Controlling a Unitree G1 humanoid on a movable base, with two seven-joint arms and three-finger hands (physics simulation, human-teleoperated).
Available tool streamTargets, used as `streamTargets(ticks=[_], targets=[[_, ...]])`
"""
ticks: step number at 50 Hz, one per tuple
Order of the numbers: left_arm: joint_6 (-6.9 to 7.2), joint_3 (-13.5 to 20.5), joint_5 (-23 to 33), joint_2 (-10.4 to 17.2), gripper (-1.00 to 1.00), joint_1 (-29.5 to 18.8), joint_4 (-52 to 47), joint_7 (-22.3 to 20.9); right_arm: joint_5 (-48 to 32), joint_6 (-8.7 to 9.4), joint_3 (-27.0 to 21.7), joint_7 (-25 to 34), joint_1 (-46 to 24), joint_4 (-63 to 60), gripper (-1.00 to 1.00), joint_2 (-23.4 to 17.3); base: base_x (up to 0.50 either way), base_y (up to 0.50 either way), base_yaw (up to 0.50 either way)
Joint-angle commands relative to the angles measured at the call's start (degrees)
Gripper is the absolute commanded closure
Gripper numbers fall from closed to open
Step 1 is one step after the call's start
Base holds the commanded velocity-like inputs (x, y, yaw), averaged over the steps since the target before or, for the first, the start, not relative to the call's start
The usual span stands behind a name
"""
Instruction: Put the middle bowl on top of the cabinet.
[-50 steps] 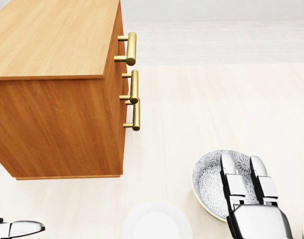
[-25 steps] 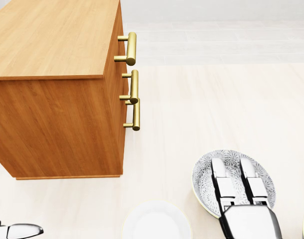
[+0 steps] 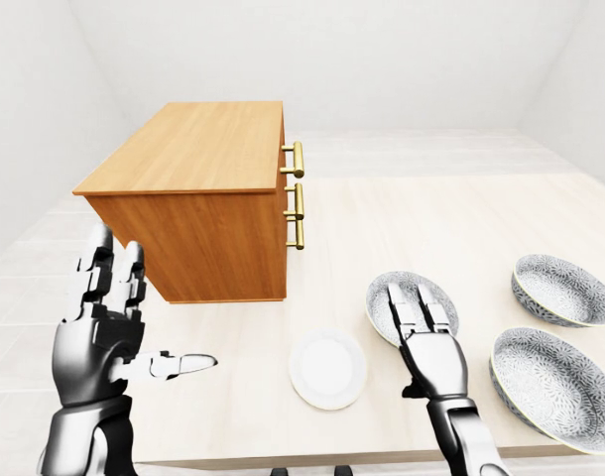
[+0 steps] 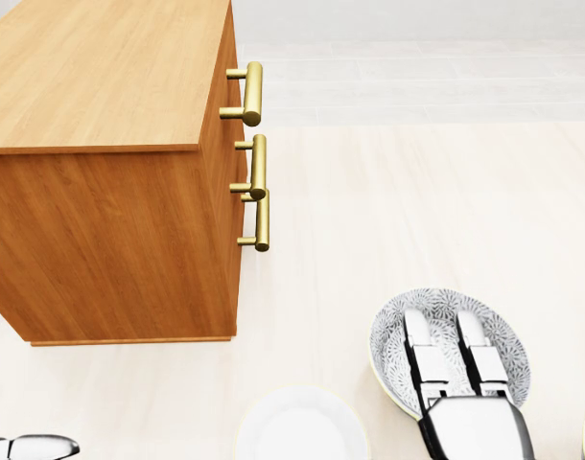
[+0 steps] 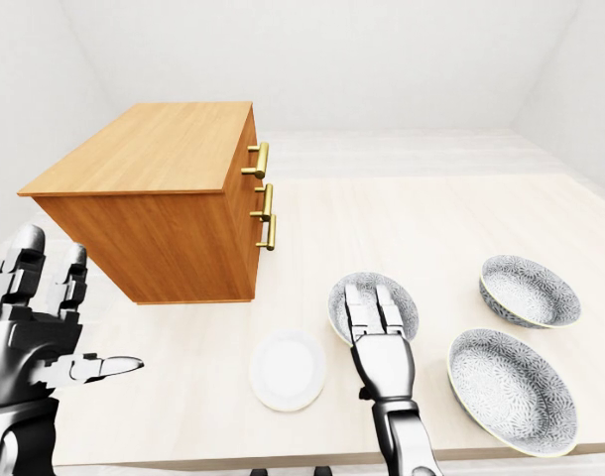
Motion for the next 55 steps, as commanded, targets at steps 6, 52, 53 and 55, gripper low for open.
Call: streamTargets(ticks=[6, 52, 53, 55], targets=[[0.00, -0.3, 0.6, -0.4, -1.00, 0.1, -0.5, -0.1, 1.5, 0.00, -0.3, -1.8, -0.8, 4.0, -1.00, -0.7, 0.00, 0.00, 0.00], [0.00, -0.2, 0.6, -0.6, -1.00, 0.4, 1.0, -0.2, 0.9, 0.00, -0.7, -1.9, 0.3, 3.7, 1.00, -1.2, 0.00, 0.00, 0.00], [0.00, -0.2, 0.5, -0.5, -1.00, 0.4, 0.9, -0.1, 0.9, 0.00, -0.7, -1.8, 0.2, 3.5, 1.00, -1.2, 0.00, 0.00, 0.00], [0.00, -0.2, 0.4, -0.5, -1.00, 0.5, 0.8, -0.1, 1.0, 0.00, -1.0, -1.4, 0.2, 2.8, 1.00, -1.2, 0.00, 0.00, 0.00]])
